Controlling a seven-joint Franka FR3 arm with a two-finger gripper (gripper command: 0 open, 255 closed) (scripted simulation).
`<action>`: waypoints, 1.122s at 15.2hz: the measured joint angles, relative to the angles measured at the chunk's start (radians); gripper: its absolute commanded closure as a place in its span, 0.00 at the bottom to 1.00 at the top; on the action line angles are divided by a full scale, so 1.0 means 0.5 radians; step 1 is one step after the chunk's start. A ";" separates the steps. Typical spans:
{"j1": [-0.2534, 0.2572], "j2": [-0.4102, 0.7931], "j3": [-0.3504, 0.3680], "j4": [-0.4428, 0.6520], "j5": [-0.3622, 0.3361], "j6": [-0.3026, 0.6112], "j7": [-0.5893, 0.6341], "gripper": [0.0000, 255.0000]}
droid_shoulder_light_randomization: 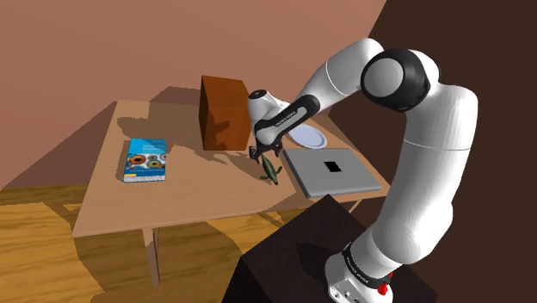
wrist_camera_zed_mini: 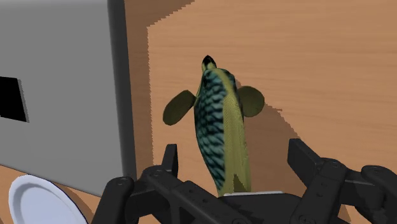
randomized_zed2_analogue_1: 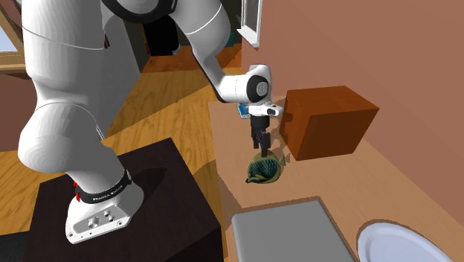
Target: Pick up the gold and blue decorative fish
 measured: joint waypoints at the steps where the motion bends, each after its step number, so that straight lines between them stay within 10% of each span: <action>1: 0.002 0.023 -0.005 0.004 -0.010 0.018 0.011 0.00; 3: 0.007 0.065 -0.014 0.005 -0.028 0.054 0.035 0.00; 4: 0.007 0.077 -0.016 0.011 -0.032 0.060 0.039 1.00; 17: 0.002 0.035 -0.007 0.005 -0.015 0.029 0.016 1.00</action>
